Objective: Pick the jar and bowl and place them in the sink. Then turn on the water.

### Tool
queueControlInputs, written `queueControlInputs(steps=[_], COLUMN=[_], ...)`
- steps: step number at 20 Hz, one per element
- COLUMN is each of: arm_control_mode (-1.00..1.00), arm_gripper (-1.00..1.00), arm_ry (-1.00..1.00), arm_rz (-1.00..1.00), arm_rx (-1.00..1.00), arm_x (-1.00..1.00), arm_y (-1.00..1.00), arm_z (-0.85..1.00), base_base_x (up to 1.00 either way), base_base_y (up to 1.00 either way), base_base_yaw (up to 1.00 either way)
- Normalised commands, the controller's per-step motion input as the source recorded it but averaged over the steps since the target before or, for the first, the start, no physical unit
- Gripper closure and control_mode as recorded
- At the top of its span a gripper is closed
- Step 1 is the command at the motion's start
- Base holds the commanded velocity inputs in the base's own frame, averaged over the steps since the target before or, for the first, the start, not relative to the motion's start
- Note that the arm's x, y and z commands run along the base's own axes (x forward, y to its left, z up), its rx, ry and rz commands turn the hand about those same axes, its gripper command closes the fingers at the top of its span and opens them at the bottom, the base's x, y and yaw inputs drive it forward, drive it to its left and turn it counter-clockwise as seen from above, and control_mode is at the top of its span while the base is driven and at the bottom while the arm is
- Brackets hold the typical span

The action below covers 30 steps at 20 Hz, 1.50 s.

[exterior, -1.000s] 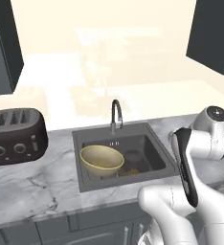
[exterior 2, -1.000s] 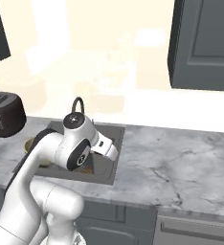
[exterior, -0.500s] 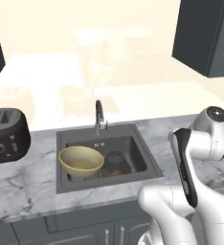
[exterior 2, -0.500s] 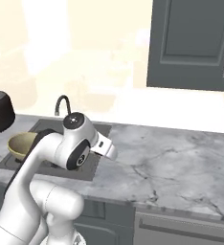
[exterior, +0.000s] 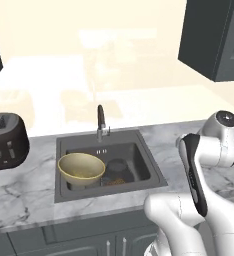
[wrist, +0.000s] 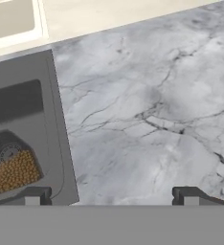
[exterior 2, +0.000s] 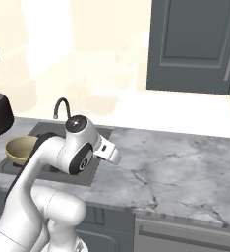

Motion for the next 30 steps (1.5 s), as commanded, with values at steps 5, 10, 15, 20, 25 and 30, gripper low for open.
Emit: queueControlInputs(steps=[5,10,15,20,25,30], arm_control_mode=[1.0,-1.0,-1.0,-1.0,-1.0,-1.0], arm_gripper=[-1.0,-1.0,-1.0,-1.0,-1.0,-1.0], arm_ry=[0.0,0.0,-0.03,-0.28,-0.38,-0.34], arm_rz=[0.0,0.0,0.0,0.0,0.0,0.01], arm_rx=[0.0,0.0,0.0,0.0,0.0,0.0], arm_x=[0.0,0.04,0.3,0.06,0.04,0.02], arm_y=[0.0,0.0,0.0,0.0,0.0,0.0], arm_z=[0.0,0.0,-0.18,-0.18,-0.1,-0.02], base_base_x=[0.0,0.0,0.0,0.0,0.0,0.0], base_base_y=[-0.01,0.0,0.0,0.0,0.0,0.0], base_base_yaw=[0.0,0.0,0.0,0.0,0.0,0.0])
